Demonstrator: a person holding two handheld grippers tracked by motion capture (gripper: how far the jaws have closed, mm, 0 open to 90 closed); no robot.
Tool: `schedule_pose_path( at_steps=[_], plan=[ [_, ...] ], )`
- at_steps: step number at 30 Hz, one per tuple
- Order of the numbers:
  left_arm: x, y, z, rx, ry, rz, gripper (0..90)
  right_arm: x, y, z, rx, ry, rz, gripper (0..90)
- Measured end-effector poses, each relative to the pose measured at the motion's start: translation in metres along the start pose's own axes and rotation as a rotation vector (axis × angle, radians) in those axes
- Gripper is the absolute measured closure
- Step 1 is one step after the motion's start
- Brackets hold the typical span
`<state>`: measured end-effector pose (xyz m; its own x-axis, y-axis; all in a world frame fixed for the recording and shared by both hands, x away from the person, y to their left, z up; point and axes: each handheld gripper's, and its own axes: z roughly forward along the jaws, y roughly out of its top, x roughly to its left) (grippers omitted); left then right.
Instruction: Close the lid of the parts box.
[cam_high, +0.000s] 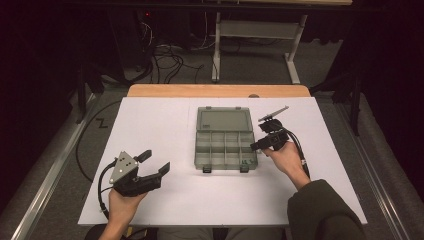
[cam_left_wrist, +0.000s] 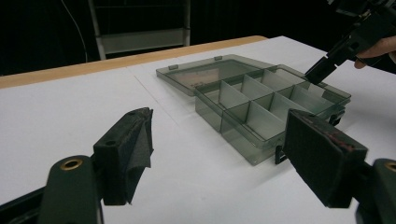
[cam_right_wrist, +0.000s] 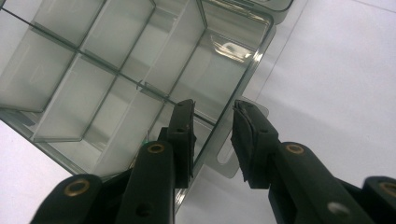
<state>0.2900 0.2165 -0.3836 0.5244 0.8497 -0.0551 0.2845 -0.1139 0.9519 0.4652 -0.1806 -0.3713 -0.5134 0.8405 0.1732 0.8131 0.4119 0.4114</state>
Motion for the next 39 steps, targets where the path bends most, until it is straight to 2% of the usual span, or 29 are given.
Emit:
schedule_pose_path(
  at_steps=[2,9,20,30,39],
  plan=[
    [-0.001,0.000,0.000,0.005,0.001,0.016,24.7,0.000,0.000,0.001,-0.003,-0.002,-0.003,71.2],
    [-0.003,0.001,0.002,0.011,-0.003,0.022,24.7,0.001,-0.001,0.001,-0.006,-0.011,-0.010,70.9],
    [-0.001,0.006,0.004,0.001,-0.016,-0.022,24.7,0.001,-0.001,0.001,-0.006,-0.008,-0.025,71.0],
    [-0.004,0.015,0.012,0.016,-0.027,-0.006,25.1,-0.001,-0.002,0.001,-0.014,-0.002,-0.033,71.1],
    [-0.003,0.021,0.023,0.031,-0.030,-0.012,25.8,-0.001,-0.003,0.001,-0.019,-0.001,-0.035,71.1]
  ],
)
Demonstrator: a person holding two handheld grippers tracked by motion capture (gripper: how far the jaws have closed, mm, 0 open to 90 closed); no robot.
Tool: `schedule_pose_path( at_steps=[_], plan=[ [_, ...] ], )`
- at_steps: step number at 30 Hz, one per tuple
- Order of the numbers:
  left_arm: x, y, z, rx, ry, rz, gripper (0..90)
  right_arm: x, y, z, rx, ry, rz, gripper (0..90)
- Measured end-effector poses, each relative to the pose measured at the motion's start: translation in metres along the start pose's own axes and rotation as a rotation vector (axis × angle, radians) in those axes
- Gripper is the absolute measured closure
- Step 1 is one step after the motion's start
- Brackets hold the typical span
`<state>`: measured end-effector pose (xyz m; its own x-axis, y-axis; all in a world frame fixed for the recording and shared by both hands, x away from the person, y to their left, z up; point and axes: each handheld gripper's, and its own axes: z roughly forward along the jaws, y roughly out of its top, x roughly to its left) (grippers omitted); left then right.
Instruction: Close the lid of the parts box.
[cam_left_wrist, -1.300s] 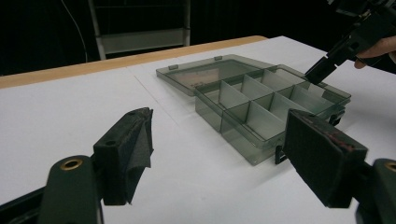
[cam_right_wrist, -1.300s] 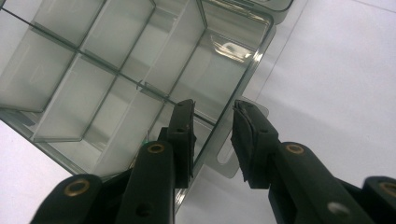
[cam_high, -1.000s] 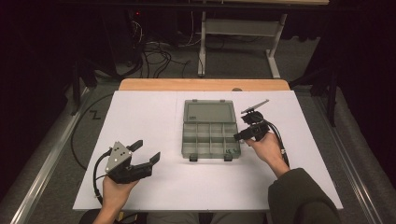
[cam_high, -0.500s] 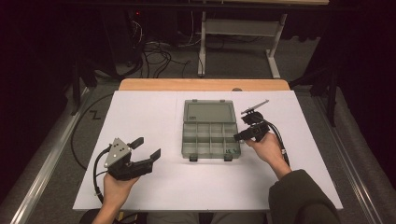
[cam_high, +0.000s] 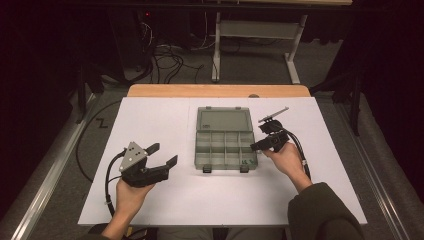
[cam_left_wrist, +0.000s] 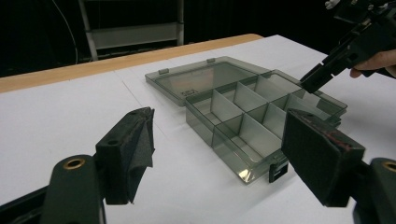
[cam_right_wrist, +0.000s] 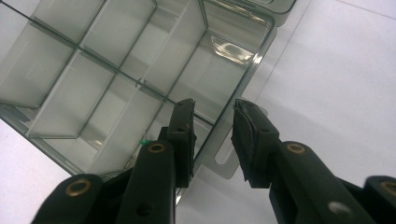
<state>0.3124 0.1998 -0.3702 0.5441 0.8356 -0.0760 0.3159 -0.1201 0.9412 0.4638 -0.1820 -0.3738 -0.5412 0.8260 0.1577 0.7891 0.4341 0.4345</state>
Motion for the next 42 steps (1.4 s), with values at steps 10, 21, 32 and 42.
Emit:
schedule_pose_path(
  at_steps=[10,21,32,42],
  plan=[
    [0.002,0.008,0.010,-0.010,-0.002,-0.021,25.8,0.000,0.000,0.000,0.003,0.003,0.002,71.2],
    [0.006,0.015,0.024,0.016,0.000,-0.035,25.5,0.000,0.000,0.000,0.005,0.005,0.008,71.2],
    [0.008,0.019,0.041,0.048,-0.017,-0.031,25.5,-0.001,0.000,0.000,0.004,0.005,0.008,71.2],
    [0.011,0.023,0.054,0.080,-0.015,-0.040,25.7,0.000,0.000,0.000,0.003,0.005,0.009,71.3]
  ],
)
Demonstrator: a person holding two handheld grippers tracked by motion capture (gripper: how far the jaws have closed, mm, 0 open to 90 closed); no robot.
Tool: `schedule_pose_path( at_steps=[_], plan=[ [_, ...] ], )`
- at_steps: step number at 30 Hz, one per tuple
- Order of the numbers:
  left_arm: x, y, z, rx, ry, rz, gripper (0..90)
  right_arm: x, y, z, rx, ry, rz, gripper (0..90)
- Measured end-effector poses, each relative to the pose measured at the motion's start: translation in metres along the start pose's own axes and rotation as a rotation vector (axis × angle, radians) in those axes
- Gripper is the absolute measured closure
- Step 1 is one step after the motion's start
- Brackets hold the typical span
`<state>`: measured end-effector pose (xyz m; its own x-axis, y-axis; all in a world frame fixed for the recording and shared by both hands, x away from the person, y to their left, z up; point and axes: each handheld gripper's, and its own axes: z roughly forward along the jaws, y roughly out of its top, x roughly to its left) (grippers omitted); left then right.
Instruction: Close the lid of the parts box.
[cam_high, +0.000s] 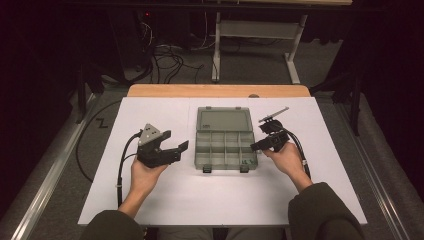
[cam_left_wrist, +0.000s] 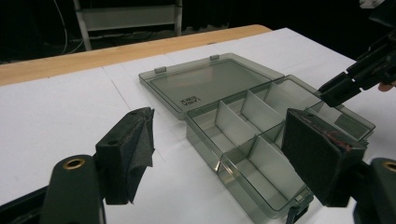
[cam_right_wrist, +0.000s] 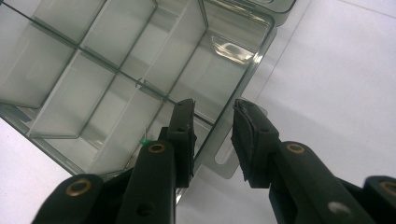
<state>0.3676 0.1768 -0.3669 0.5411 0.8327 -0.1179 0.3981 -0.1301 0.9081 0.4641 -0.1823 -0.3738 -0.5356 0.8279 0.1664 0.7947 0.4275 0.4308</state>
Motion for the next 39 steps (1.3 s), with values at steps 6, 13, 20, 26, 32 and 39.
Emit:
schedule_pose_path(
  at_steps=[6,13,20,26,32,39],
  plan=[
    [-0.002,0.005,0.012,0.035,0.002,0.012,25.3,0.000,0.000,0.000,0.000,-0.001,-0.002,71.3],
    [-0.002,0.010,0.024,0.050,-0.002,0.009,25.7,0.000,-0.001,0.000,-0.007,0.000,-0.009,71.4],
    [0.000,0.014,0.034,0.091,0.009,0.003,25.5,0.000,0.000,0.000,-0.002,-0.005,-0.014,71.4],
    [-0.003,0.020,0.041,0.115,0.013,0.016,25.8,0.000,-0.001,0.000,-0.001,-0.005,-0.014,71.4],
    [-0.004,0.025,0.050,0.150,0.005,0.015,27.0,0.000,-0.001,0.000,-0.003,-0.006,-0.015,71.4],
    [-0.005,0.033,0.060,0.203,-0.006,0.013,30.4,0.000,-0.002,0.000,-0.009,-0.004,-0.014,71.4]
  ],
)
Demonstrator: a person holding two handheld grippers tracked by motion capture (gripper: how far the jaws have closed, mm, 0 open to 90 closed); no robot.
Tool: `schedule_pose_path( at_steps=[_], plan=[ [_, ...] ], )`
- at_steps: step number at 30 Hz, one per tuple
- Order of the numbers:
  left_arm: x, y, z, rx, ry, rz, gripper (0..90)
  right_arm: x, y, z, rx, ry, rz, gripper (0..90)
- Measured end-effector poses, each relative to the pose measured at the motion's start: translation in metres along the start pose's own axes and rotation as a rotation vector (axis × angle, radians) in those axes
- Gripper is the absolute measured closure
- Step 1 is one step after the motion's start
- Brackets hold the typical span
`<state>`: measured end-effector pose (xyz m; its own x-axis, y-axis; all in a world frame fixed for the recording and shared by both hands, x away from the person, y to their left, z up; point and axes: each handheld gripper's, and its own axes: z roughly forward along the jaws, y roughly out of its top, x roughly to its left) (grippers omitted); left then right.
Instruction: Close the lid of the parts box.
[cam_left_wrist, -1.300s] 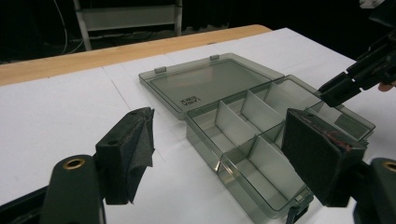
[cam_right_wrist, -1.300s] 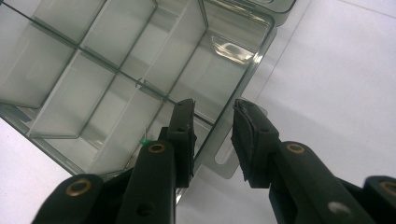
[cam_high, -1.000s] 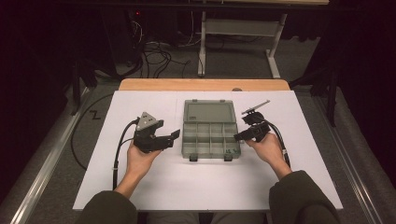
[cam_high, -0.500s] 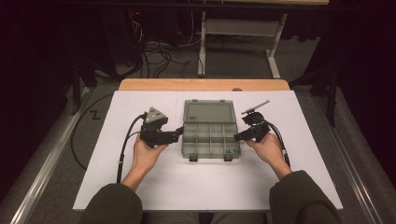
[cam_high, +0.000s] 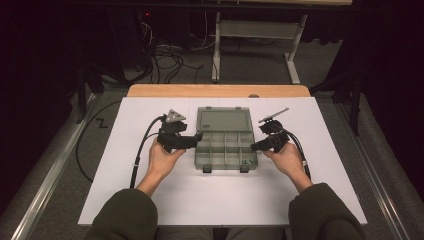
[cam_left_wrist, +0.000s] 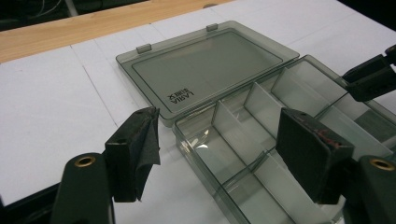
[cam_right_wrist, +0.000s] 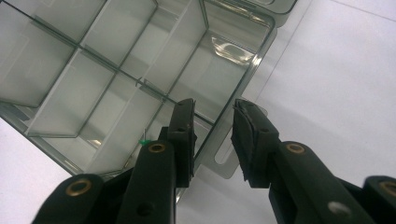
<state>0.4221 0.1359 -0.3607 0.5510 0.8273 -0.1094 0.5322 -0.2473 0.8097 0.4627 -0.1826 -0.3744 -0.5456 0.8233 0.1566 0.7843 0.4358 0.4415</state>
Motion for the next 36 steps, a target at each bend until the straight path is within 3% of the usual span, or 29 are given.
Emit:
schedule_pose_path(
  at_steps=[9,13,23,36],
  plan=[
    [0.001,0.013,0.010,0.077,0.054,-0.008,33.7,0.000,0.000,0.000,0.000,0.001,-0.005,71.5],
    [0.002,0.018,0.014,0.109,0.058,-0.018,33.6,0.000,0.001,0.000,0.005,0.000,-0.005,71.5],
    [0.007,0.029,0.029,0.199,0.036,-0.068,35.3,0.001,0.001,0.000,0.009,-0.005,-0.007,71.7],
    [0.015,0.044,0.046,0.311,0.034,-0.087,34.9,0.001,0.001,0.000,0.010,-0.007,-0.007,71.8]
  ],
)
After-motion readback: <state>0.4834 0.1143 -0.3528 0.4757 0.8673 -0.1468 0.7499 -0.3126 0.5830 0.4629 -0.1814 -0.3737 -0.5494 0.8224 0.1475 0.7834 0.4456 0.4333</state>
